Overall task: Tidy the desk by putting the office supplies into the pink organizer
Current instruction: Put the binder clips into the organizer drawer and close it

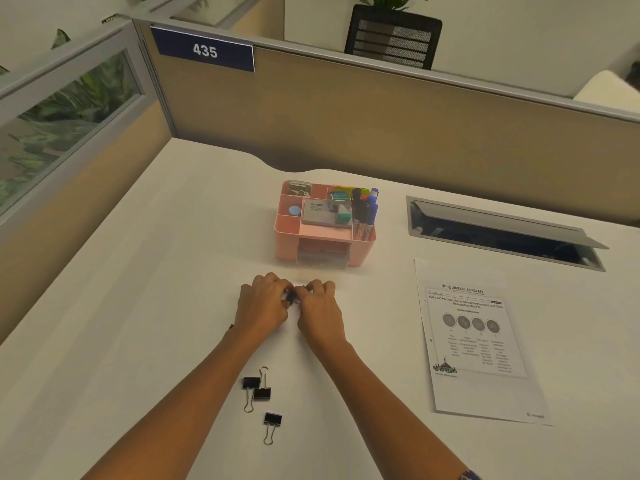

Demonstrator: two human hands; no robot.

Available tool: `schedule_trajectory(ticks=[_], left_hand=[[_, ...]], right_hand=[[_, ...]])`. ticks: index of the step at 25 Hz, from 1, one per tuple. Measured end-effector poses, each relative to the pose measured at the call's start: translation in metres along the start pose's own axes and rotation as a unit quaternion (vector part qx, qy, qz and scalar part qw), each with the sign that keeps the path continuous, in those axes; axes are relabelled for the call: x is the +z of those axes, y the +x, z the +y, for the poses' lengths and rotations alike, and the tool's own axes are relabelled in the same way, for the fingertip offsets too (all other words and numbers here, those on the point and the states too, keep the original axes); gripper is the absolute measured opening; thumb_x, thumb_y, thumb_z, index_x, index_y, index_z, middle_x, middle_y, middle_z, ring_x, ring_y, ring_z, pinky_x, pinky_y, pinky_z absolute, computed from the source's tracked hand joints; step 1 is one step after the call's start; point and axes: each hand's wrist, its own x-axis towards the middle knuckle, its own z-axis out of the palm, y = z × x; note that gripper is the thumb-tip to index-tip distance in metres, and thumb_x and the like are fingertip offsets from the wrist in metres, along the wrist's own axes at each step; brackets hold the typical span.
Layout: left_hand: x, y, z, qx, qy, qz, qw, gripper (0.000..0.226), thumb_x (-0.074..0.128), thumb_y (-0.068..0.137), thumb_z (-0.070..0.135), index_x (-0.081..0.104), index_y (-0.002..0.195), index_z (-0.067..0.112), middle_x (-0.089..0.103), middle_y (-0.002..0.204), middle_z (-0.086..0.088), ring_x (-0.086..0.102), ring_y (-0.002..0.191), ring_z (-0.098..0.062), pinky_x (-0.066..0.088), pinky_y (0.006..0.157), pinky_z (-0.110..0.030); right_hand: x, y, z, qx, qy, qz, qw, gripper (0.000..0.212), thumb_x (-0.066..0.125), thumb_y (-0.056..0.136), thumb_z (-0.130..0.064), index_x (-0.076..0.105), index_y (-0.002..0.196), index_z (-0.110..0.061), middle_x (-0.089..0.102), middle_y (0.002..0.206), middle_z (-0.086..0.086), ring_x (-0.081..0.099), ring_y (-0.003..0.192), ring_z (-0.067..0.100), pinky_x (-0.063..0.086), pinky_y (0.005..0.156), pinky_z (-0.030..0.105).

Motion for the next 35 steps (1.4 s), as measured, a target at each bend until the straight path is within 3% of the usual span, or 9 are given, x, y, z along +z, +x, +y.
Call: schedule_trajectory(ticks=[4, 12, 17, 22, 29, 35], left_hand=[[0.001, -0.006, 0.000, 0.032, 0.005, -0.011, 0.999, 0.027, 0.059, 0.088, 0.030, 0.059, 0.115, 0.028, 0.060, 0.113, 0.003, 0.051, 0.106, -0.020, 0.038, 0.086, -0.035], [0.010, -0.008, 0.011, 0.072, -0.071, -0.004, 0.995, 0.023, 0.066, 0.085, 0.025, 0.065, 0.107, 0.022, 0.065, 0.104, 0.002, 0.057, 0.099, -0.019, 0.043, 0.088, -0.033], [0.010, -0.013, 0.007, 0.057, -0.161, -0.008, 0.985, 0.025, 0.071, 0.080, 0.022, 0.068, 0.104, 0.017, 0.070, 0.097, -0.001, 0.064, 0.090, -0.020, 0.049, 0.089, -0.038], [0.009, -0.021, 0.007, 0.051, -0.185, -0.002, 0.981, 0.028, 0.071, 0.081, 0.024, 0.068, 0.107, 0.017, 0.073, 0.099, -0.001, 0.066, 0.092, -0.017, 0.047, 0.093, -0.038], [0.009, -0.028, -0.001, 0.062, -0.168, 0.013, 0.984, 0.022, 0.070, 0.082, 0.024, 0.070, 0.103, 0.020, 0.072, 0.094, 0.003, 0.065, 0.084, -0.015, 0.049, 0.086, -0.038], [0.011, -0.030, -0.002, 0.069, -0.109, 0.018, 0.992, 0.023, 0.062, 0.087, 0.027, 0.067, 0.109, 0.026, 0.067, 0.103, 0.007, 0.059, 0.096, -0.014, 0.038, 0.088, -0.032]], right_hand=[[-0.006, -0.008, 0.014, 0.018, 0.015, -0.002, 1.000, 0.028, 0.052, 0.092, -0.008, 0.061, 0.119, -0.013, 0.054, 0.112, 0.010, 0.046, 0.107, 0.028, 0.042, 0.069, 0.031], [-0.018, -0.011, 0.022, 0.048, 0.075, -0.029, 0.996, 0.027, 0.064, 0.087, -0.020, 0.062, 0.113, -0.014, 0.053, 0.114, 0.007, 0.056, 0.102, 0.025, 0.045, 0.080, 0.026], [-0.025, -0.015, 0.023, 0.002, 0.037, -0.054, 0.998, 0.029, 0.058, 0.089, -0.013, 0.057, 0.119, -0.012, 0.053, 0.116, 0.010, 0.053, 0.104, 0.028, 0.039, 0.074, 0.026], [-0.027, -0.017, 0.020, -0.017, 0.006, -0.073, 0.997, 0.026, 0.054, 0.088, -0.012, 0.062, 0.113, -0.008, 0.057, 0.108, 0.012, 0.058, 0.090, 0.031, 0.036, 0.066, 0.027], [-0.035, -0.018, 0.016, 0.013, 0.032, -0.089, 0.995, 0.024, 0.056, 0.085, -0.014, 0.071, 0.103, -0.013, 0.061, 0.105, 0.010, 0.061, 0.085, 0.029, 0.048, 0.072, 0.029], [-0.089, 0.002, -0.001, -0.037, 0.046, 0.049, 0.997, 0.021, 0.059, 0.089, -0.015, 0.070, 0.106, -0.012, 0.061, 0.113, 0.005, 0.062, 0.090, 0.022, 0.044, 0.074, 0.021]])
